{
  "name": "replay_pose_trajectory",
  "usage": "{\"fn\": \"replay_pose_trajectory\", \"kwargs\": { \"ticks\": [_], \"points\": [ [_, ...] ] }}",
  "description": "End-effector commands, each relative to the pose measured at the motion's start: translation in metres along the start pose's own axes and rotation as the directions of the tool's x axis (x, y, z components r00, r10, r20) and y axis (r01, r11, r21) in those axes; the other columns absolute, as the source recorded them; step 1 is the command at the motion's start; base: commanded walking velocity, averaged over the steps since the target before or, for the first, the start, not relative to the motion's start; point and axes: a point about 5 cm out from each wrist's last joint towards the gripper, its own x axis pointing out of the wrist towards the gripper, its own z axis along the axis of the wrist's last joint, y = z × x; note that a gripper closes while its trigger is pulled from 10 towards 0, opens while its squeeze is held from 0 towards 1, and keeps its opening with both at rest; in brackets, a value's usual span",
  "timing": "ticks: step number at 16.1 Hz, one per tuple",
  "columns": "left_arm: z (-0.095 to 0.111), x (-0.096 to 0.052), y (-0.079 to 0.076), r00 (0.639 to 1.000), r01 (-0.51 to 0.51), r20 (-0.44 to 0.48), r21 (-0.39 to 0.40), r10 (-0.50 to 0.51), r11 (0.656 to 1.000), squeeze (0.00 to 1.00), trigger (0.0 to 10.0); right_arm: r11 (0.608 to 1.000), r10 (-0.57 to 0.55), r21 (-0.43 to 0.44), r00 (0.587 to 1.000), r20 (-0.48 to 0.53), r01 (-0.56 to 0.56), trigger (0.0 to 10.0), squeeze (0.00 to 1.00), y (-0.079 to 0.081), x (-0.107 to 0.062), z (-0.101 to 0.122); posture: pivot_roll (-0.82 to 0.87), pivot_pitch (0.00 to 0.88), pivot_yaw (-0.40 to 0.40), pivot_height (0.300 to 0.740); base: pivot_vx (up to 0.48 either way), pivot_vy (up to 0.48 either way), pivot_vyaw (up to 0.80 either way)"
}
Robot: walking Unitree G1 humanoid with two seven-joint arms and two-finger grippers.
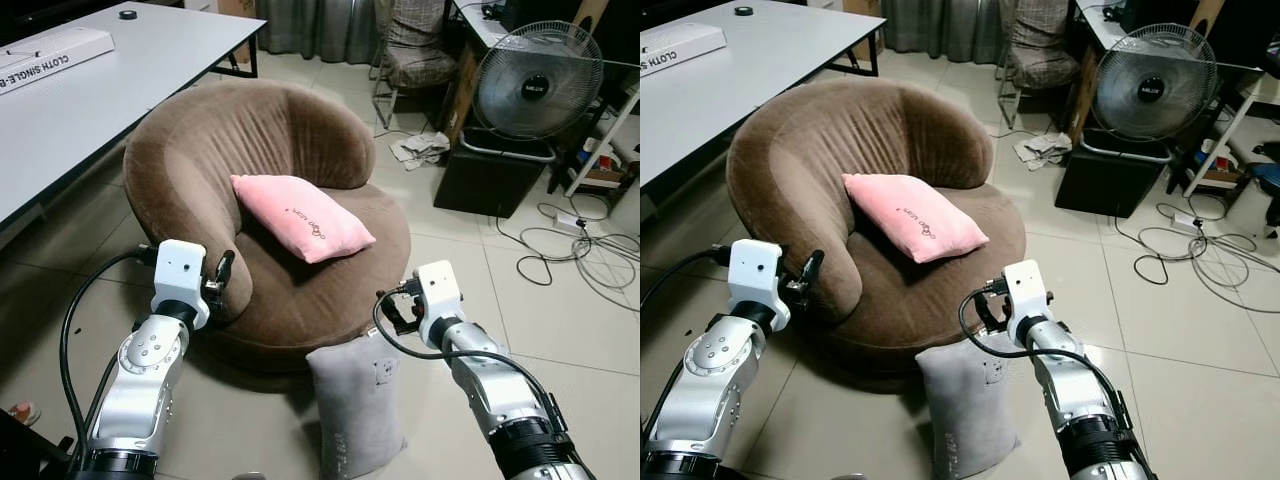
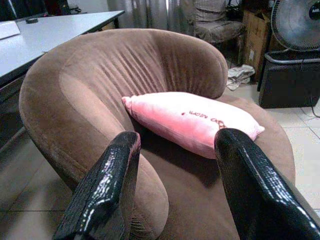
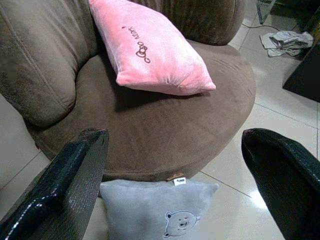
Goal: Move the pillow to the sofa from floor
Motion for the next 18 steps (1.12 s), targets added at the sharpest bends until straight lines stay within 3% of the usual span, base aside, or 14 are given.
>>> {"fn": "replay_pose_trajectory", "kwargs": {
  "ticks": [1, 6, 18],
  "points": [
    [0.0009, 0.0011, -0.0044, 1.0, 0.03, 0.005, 0.019, -0.03, 0.999, 0.0, 10.0, 1.0, -0.02, 0.022, 1.0, -0.002, 0.02, 10.0, 0.0, -0.0044, -0.0009, 0.0, 0.13, 0.0, -0.035, 0.74, 0.0, 0.0, 0.0],
    [0.0032, -0.0005, -0.0067, 0.998, 0.06, 0.027, 0.038, -0.061, 0.998, 0.0, 10.0, 0.999, -0.026, 0.033, 1.0, -0.006, 0.026, 10.0, 0.0, -0.004, -0.001, -0.0008, 0.13, 0.0, -0.036, 0.74, 0.0, 0.0, 0.0],
    [0.0038, 0.0016, -0.0068, 0.997, 0.075, 0.024, 0.053, -0.076, 0.996, 0.0, 10.0, 0.999, -0.029, 0.041, 0.999, -0.015, 0.03, 10.0, 0.0, -0.0046, -0.0004, -0.0018, 0.13, 0.0, -0.029, 0.74, 0.0, -0.369, 0.0]
  ]
}}
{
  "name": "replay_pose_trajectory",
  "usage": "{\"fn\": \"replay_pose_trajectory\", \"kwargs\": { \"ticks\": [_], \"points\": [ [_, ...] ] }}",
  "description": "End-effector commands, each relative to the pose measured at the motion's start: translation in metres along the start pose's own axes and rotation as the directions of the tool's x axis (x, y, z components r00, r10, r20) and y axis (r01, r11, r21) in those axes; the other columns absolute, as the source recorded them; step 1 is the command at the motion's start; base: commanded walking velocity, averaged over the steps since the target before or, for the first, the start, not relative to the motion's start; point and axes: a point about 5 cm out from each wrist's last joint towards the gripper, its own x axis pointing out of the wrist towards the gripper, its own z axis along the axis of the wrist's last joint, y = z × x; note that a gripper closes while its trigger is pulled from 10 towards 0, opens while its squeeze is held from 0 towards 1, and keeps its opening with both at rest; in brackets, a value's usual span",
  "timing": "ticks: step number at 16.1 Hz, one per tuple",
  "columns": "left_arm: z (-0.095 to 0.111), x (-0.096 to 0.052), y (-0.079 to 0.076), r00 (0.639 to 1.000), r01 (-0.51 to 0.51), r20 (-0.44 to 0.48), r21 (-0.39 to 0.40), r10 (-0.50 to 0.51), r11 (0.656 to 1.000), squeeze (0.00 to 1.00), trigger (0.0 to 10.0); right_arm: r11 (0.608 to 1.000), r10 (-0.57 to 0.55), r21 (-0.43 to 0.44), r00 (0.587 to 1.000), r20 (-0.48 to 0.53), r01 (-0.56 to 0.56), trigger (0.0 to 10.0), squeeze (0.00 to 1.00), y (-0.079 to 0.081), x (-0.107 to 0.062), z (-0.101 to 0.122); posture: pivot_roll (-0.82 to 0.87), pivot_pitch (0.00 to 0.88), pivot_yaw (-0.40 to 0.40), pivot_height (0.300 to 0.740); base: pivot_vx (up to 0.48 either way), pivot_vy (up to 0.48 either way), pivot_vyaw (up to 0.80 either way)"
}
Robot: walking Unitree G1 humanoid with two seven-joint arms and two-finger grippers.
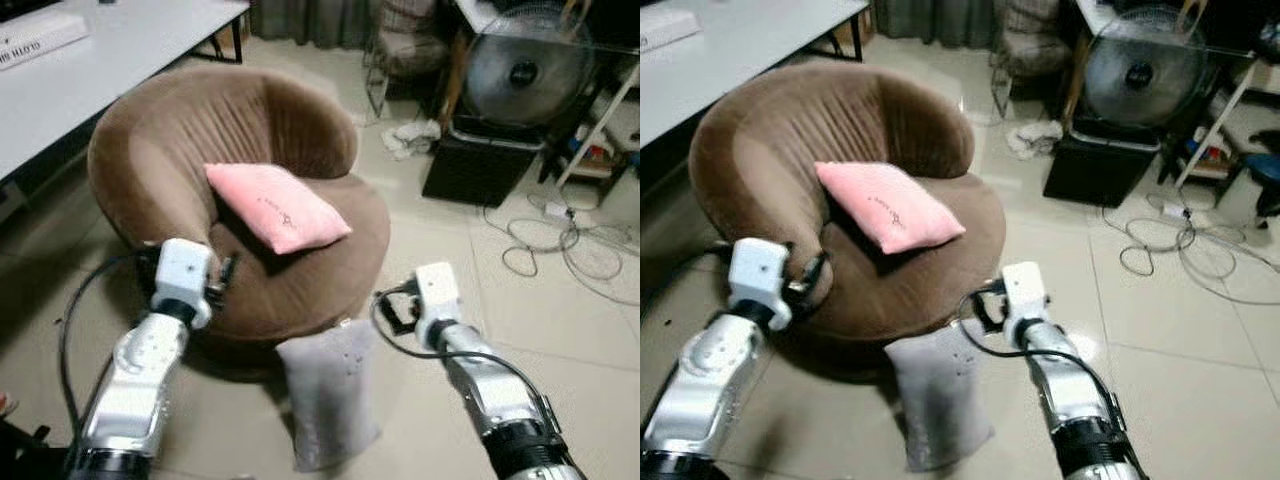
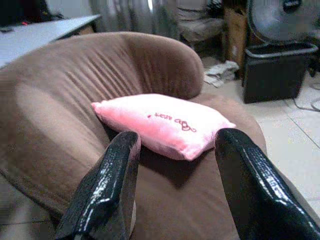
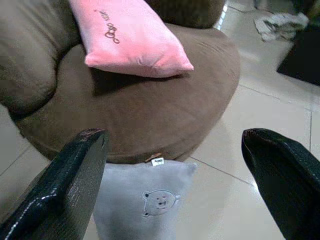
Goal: Move the pillow to the sofa from floor
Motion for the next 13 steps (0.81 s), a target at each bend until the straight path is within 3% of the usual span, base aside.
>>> {"fn": "replay_pose_trajectory", "kwargs": {
  "ticks": [1, 13],
  "points": [
    [0.001, 0.003, -0.008, 1.0, 0.026, 0.004, 0.001, -0.026, 1.0, 0.0, 10.0, 1.0, -0.025, 0.006, 1.0, -0.009, 0.025, 10.0, 0.0, -0.01, -0.002, -0.001, 0.13, 0.0, -0.029, 0.74, 0.0, -0.386, 0.0],
    [0.002, 0.005, -0.009, 1.0, 0.022, 0.007, -0.011, -0.022, 1.0, 0.0, 10.0, 0.997, -0.069, 0.021, 0.997, 0.018, 0.068, 10.0, 0.0, -0.021, -0.003, 0.002, 0.12, 0.0, -0.018, 0.74, 0.0, -0.385, 0.0]
  ]
}}
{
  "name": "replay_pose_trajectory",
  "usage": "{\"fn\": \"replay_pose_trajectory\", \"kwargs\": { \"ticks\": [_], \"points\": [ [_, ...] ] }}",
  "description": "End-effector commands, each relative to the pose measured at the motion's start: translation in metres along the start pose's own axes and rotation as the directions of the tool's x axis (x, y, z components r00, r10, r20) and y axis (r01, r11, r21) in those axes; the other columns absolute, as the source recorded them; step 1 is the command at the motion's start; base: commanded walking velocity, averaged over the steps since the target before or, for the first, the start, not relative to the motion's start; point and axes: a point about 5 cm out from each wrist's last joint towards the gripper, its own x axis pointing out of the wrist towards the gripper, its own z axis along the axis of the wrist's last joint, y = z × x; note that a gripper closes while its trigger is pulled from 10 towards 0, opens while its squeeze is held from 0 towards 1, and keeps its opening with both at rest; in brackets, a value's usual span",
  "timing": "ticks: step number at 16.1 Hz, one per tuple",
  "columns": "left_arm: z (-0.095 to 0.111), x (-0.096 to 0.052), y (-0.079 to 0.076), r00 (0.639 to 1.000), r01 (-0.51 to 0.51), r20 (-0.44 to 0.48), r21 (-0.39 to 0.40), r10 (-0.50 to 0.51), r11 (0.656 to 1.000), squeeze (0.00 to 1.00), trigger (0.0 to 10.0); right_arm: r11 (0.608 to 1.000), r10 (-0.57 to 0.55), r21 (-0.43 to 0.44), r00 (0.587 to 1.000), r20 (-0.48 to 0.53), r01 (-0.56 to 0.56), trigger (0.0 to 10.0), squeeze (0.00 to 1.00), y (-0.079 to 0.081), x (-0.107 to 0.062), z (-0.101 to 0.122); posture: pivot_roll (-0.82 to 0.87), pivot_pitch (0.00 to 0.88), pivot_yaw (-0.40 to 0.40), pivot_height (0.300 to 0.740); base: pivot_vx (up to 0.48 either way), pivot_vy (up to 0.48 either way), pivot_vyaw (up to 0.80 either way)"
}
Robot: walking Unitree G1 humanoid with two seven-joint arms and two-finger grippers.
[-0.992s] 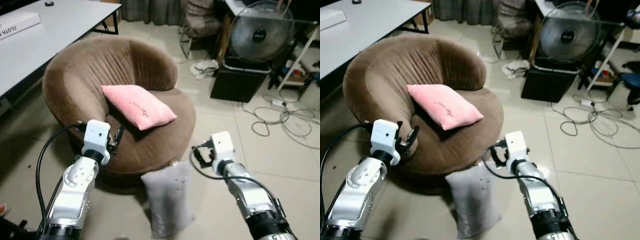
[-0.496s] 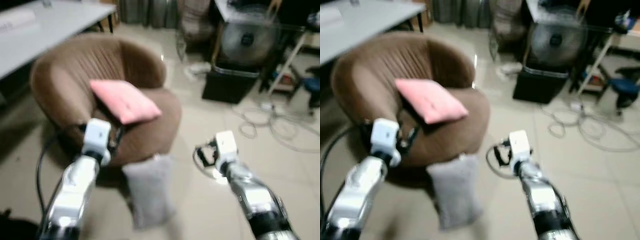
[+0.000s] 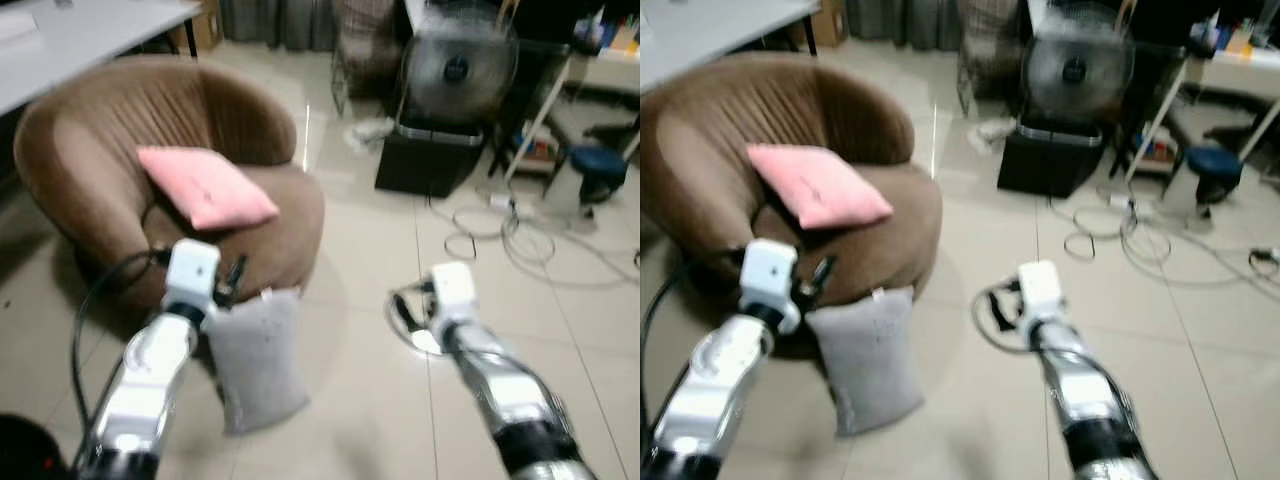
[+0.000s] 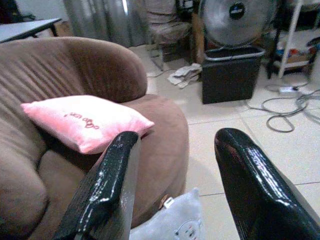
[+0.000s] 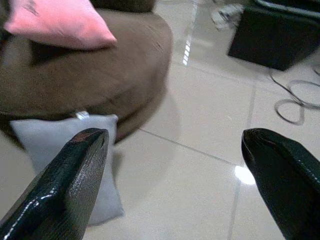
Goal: Move the pillow to the sofa from floor
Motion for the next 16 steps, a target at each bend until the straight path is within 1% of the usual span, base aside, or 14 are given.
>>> {"fn": "replay_pose_trajectory", "kwargs": {
  "ticks": [1, 2, 7, 8, 10, 12, 13, 15, 16],
  "points": [
    [0.0055, 0.0037, -0.004, 1.0, 0.011, 0.019, 0.002, -0.011, 1.0, 0.0, 10.0, 0.999, -0.032, -0.005, 0.999, 0.009, 0.032, 10.0, 0.0, -0.011, -0.0032, 0.0009, 0.12, 0.0, -0.016, 0.74, 0.0, -0.386, 0.0],
    [0.0056, 0.0041, -0.0043, 1.0, 0.01, 0.019, 0.0, -0.01, 1.0, 0.0, 10.0, 0.999, -0.042, 0.016, 0.999, 0.011, 0.042, 10.0, 0.0, -0.0129, -0.0037, 0.0006, 0.12, 0.0, -0.015, 0.74, 0.0, -0.379, 0.0],
    [0.0061, 0.0045, -0.0041, 1.0, 0.012, 0.021, -0.001, -0.012, 1.0, 0.0, 10.0, 0.998, -0.056, 0.02, 0.998, 0.008, 0.056, 10.0, 0.0, -0.0173, -0.0041, 0.0002, 0.12, 0.0, -0.016, 0.74, 0.0, -0.362, 0.0],
    [0.0041, 0.0055, -0.0025, 1.0, -0.002, -0.003, -0.023, 0.002, 1.0, 0.0, 10.0, 0.998, -0.058, 0.019, 0.998, 0.009, 0.058, 10.0, 0.0, -0.0177, -0.0036, 0.0011, 0.12, 0.0, -0.016, 0.74, 0.0, 0.0, 0.0],
    [0.0018, 0.0069, -0.0009, 0.999, -0.02, -0.027, -0.049, 0.019, 0.999, 0.0, 10.0, 0.998, -0.06, 0.019, 0.998, 0.012, 0.059, 10.0, 0.0, -0.0182, -0.0032, 0.0024, 0.12, 0.0, -0.016, 0.74, 0.0, 0.369, 0.0],
    [0.0031, 0.0074, -0.0003, 1.0, -0.023, -0.019, -0.044, 0.022, 0.999, 0.0, 10.0, 0.998, -0.06, 0.021, 0.998, 0.011, 0.06, 10.0, 0.0, -0.0176, -0.0032, 0.002, 0.12, 0.0, -0.016, 0.74, 0.0, 0.48, 0.0],
    [0.0055, 0.0081, 0.0034, 0.999, -0.053, -0.006, -0.038, 0.053, 0.998, 0.0, 10.0, 0.998, -0.061, 0.021, 0.998, 0.004, 0.061, 10.0, 0.0, -0.0151, -0.0038, -0.0008, 0.11, 0.0, -0.008, 0.74, 0.0, 0.0, 0.0],
    [0.0094, 0.009, 0.0047, 0.998, -0.052, 0.016, -0.049, 0.053, 0.997, 0.0, 10.0, 0.998, -0.056, 0.016, 0.998, -0.005, 0.056, 10.0, 0.0, -0.0121, -0.0042, -0.003, 0.11, 0.0, -0.008, 0.74, 0.0, 0.0, 0.0],
    [0.0115, 0.0101, 0.0051, 0.998, -0.05, 0.023, -0.032, 0.051, 0.998, 0.0, 10.0, 0.998, -0.052, 0.019, 0.999, -0.006, 0.052, 10.0, 0.0, -0.0103, -0.0044, -0.0037, 0.11, 0.0, -0.008, 0.74, 0.0, 0.0, 0.0]
  ]
}}
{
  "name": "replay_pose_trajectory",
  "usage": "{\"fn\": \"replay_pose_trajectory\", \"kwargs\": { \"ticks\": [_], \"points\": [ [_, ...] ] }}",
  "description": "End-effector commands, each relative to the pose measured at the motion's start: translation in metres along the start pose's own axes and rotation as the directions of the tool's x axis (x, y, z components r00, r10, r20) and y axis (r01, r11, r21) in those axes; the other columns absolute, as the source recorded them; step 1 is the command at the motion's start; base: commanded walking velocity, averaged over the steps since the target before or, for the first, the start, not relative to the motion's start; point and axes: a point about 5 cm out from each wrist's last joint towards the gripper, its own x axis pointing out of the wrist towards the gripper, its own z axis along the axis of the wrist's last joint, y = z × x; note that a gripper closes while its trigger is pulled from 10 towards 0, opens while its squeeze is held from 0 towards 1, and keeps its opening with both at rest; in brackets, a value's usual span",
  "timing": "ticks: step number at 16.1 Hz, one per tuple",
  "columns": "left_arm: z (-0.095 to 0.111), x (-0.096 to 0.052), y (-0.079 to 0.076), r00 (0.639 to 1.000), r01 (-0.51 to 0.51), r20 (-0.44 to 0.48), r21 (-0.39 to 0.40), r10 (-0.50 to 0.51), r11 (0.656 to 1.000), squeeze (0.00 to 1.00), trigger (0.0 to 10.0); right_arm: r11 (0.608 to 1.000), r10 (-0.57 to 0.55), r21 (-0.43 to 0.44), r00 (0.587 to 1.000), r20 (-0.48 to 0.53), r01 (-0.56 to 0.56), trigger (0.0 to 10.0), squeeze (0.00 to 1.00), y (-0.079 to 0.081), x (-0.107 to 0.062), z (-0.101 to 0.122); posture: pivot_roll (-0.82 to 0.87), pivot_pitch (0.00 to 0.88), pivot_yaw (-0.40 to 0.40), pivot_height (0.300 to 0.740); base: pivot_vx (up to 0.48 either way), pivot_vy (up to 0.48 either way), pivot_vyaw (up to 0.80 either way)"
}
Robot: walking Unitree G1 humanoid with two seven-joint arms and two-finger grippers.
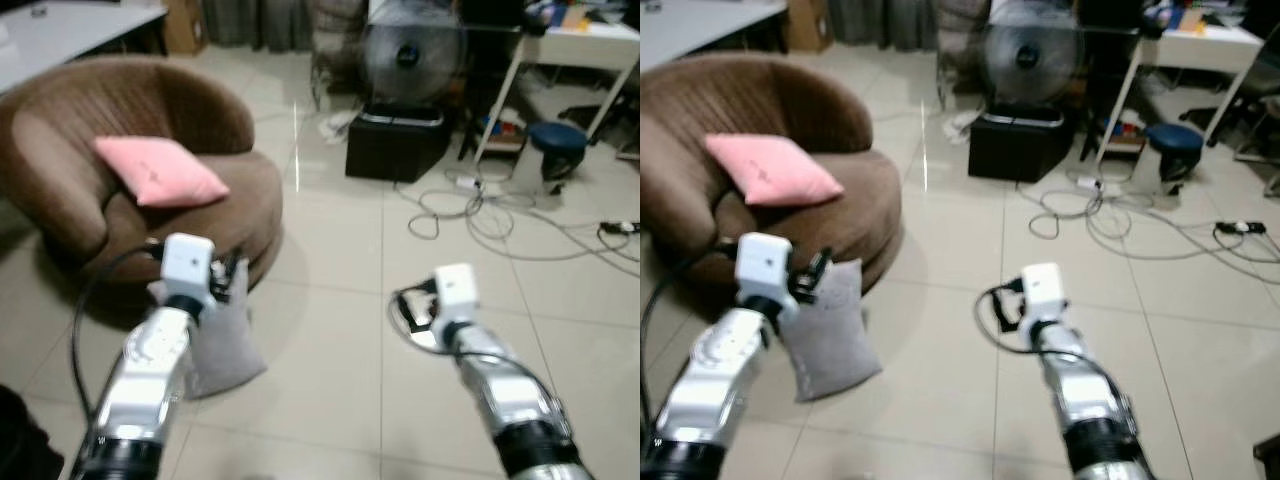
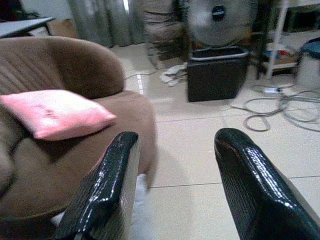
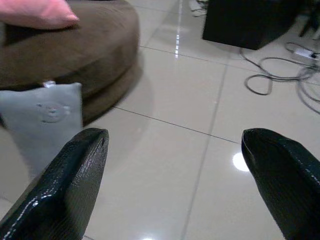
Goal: Move the pillow to the sofa from floor
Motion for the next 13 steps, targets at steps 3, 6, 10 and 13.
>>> {"fn": "replay_pose_trajectory", "kwargs": {
  "ticks": [3, 6, 10, 13],
  "points": [
    [0.011, 0.005, -0.003, 0.998, 0.008, 0.058, 0.001, -0.008, 1.0, 0.0, 10.0, 0.998, 0.02, -0.059, 1.0, 0.023, -0.019, 10.0, 0.0, -0.002, -0.003, 0.004, 0.11, 0.0, 0.004, 0.74, 0.0, 0.0, 0.0],
    [0.013, 0.004, -0.004, 0.998, 0.021, 0.065, 0.005, -0.021, 1.0, 0.0, 10.0, 0.994, 0.065, -0.087, 0.998, 0.025, -0.063, 10.0, 0.0, 0.005, -0.003, 0.005, 0.11, 0.0, 0.003, 0.74, 0.318, 0.0, 0.53],
    [0.012, 0.002, -0.005, 0.998, 0.026, 0.06, 0.012, -0.027, 1.0, 0.0, 10.0, 0.99, 0.111, -0.089, 0.993, 0.03, -0.108, 10.0, 0.0, 0.01, -0.002, 0.006, 0.13, 0.0, -0.006, 0.74, 0.351, 0.0, 0.8],
    [0.011, 0.001, -0.005, 0.998, 0.034, 0.055, 0.021, -0.036, 0.999, 0.0, 10.0, 0.988, 0.131, -0.084, 0.991, 0.04, -0.127, 10.0, 0.0, 0.015, -0.002, 0.006, 0.13, 0.0, -0.003, 0.74, 0.354, 0.0, 0.8]
  ]
}}
